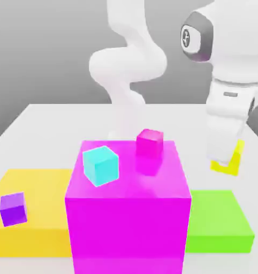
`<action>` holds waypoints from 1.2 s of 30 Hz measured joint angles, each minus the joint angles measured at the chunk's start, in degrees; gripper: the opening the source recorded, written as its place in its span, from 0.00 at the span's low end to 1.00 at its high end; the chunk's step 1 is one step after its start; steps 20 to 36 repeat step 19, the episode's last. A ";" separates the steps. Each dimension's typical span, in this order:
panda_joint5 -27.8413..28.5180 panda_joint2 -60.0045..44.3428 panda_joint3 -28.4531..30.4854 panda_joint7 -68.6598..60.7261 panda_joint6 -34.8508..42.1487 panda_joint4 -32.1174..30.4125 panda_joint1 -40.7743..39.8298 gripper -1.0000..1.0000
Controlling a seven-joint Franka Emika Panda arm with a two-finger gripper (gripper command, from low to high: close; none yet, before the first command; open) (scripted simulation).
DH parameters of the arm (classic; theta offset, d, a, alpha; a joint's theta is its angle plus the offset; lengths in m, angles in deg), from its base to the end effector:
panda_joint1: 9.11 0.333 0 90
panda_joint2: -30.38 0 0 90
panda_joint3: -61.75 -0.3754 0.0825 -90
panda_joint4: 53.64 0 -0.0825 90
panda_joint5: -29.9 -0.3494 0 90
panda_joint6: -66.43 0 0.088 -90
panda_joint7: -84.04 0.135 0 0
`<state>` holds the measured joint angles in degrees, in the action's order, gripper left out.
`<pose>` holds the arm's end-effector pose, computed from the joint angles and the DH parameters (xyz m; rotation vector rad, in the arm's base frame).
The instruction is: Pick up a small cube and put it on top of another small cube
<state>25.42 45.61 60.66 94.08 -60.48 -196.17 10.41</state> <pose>0.3692 0.1437 0.4353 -3.0807 -0.2108 0.0334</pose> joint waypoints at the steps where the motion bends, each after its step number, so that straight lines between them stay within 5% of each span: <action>1: 0.27 2.08 0.26 1.67 1.41 -0.64 -0.90 0.00; 10: 3.53 20.81 0.86 17.34 14.06 -6.44 -10.78 0.00; 14: 3.74 20.26 0.58 18.91 7.87 -12.05 -12.15 0.00; 15: 3.69 19.60 0.51 18.92 5.75 -13.50 -12.25 1.00; 36: 3.69 19.60 0.51 18.92 5.75 -13.50 -12.25 1.00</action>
